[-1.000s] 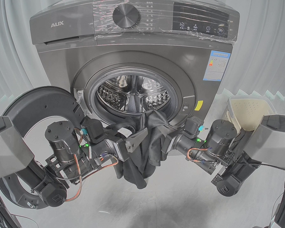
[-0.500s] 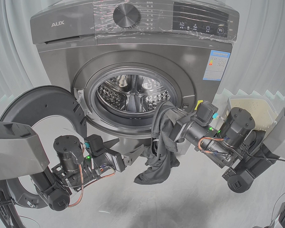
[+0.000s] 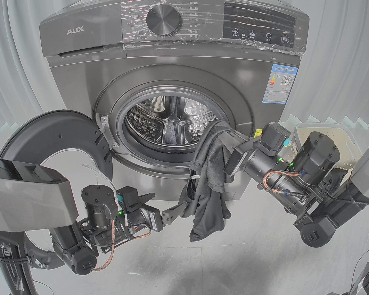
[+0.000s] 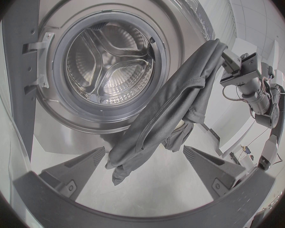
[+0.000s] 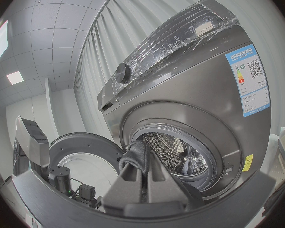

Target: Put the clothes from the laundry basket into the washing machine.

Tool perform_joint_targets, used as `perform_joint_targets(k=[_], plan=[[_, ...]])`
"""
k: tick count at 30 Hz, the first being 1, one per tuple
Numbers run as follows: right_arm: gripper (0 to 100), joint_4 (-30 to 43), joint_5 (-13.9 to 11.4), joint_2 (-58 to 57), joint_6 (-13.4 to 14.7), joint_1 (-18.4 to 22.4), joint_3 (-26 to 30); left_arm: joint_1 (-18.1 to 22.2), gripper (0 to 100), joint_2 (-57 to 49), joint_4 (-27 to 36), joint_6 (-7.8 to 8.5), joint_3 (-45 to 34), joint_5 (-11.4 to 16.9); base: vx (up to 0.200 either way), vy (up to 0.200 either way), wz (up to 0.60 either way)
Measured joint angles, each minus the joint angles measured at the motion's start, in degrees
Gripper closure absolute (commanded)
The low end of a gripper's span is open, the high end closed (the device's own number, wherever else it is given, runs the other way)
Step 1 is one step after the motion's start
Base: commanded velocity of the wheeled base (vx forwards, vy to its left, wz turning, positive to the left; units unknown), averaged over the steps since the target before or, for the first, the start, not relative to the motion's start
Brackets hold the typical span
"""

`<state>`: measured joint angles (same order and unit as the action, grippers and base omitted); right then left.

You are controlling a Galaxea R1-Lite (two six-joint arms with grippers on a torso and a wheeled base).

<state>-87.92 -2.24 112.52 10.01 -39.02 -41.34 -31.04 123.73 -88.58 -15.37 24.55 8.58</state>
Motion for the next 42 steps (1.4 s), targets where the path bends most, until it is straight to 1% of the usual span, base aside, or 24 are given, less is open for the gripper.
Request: perform_joint_targets(k=[6,8,12,13,16,23,29,31,37,42], plan=[[100,0.0,0.0,-0.6,0.1,-0.1,0.0,0.1,0,2.5,-0.1,0.07,0.4,0.0,0.000,0.000,0.00],[100,0.0,0.0,-0.8,0.1,-0.2,0.0,0.2,0,3.6,-0.1,0.79,0.4,0.0,0.000,0.000,0.00],[100,0.2,0.0,-1.2,0.1,-0.5,-0.1,0.7,0,5.8,-0.1,3.41,0.4,0.1,0.000,0.000,0.00],[100,0.2,0.0,-1.3,0.1,-0.7,-0.1,0.8,0,6.3,-0.1,3.80,0.5,0.1,0.000,0.000,0.00],[100,0.3,0.2,-1.5,0.1,-1.2,-0.2,1.0,0,7.7,-0.1,4.35,1.4,0.1,0.000,0.000,0.00],[100,0.3,0.5,-1.7,0.2,-2.4,-0.2,0.9,0,10.6,-0.1,4.51,4.8,-0.1,0.000,0.000,0.00],[100,0.1,0.7,-1.8,0.3,-2.7,-0.1,1.2,0,14.0,-0.1,6.89,8.5,-0.9,0.000,0.000,0.00],[100,0.1,0.7,-1.8,0.3,-2.7,-0.1,1.4,0,14.9,-0.1,7.33,9.7,-1.0,0.000,0.000,0.00],[100,-0.3,0.7,-2.0,0.4,-2.8,0.2,2.8,0,17.4,-0.1,7.69,13.0,-1.7,0.000,0.000,0.00],[100,-0.2,0.7,-2.3,0.4,-3.1,0.5,3.3,0,19.0,0.0,7.83,14.2,-1.7,0.000,0.000,0.00]])
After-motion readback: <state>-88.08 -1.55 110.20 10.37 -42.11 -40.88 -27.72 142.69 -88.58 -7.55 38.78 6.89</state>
